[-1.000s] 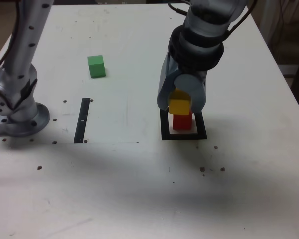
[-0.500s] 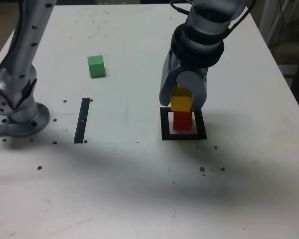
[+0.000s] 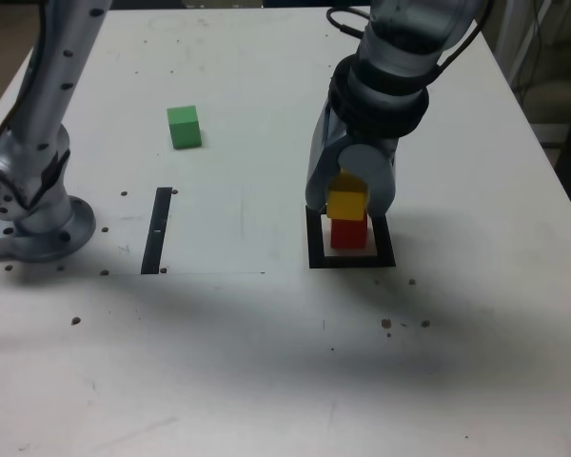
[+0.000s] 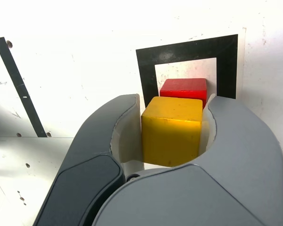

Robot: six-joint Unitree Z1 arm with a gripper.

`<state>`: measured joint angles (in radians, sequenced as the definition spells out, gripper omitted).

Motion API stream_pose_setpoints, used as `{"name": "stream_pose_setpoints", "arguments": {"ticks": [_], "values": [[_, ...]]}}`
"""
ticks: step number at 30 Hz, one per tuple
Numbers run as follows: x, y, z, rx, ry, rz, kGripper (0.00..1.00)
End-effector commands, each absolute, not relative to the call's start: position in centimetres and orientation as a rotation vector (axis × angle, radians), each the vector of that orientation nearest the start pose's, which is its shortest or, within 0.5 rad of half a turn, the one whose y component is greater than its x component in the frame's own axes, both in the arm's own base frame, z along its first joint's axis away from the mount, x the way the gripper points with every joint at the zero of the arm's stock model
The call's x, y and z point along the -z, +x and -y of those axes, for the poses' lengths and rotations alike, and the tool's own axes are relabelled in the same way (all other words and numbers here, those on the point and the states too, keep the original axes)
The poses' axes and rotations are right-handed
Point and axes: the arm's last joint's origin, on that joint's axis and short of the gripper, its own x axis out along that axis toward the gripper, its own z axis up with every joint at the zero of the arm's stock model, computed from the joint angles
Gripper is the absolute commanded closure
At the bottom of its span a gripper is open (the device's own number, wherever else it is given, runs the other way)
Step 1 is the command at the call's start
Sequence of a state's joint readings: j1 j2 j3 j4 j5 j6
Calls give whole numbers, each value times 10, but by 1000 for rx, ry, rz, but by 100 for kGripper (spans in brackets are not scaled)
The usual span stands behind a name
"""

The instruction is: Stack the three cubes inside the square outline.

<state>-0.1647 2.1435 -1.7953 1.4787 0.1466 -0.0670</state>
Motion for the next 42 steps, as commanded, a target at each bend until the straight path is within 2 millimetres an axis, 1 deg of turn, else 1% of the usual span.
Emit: {"name": "stream_pose_setpoints", "arguments": {"ticks": [1, 3, 5, 15, 17, 19, 21, 27, 32, 34, 37, 39, 40, 42], "values": [[-259, 381, 55, -45, 235, -1809, 57], [-258, 382, 55, -44, 235, -1812, 54], [-257, 382, 55, -43, 236, -1816, 49], [-252, 385, 54, -18, 236, -1817, 12], [-252, 385, 53, -17, 235, -1818, 6], [-253, 384, 53, -18, 235, -1821, 2], [-253, 383, 53, -21, 236, -1824, 1], [-257, 378, 50, -39, 244, -1832, 1], [-262, 369, 40, -56, 230, -1841, 1], [-269, 362, 32, -64, 217, -1834, 1], [-284, 345, 15, -78, 191, -1810, 1], [-296, 331, 0, -92, 170, -1786, 1], [-303, 321, -10, -103, 155, -1770, 1], [-312, 305, -27, -122, 132, -1747, 1]]}}
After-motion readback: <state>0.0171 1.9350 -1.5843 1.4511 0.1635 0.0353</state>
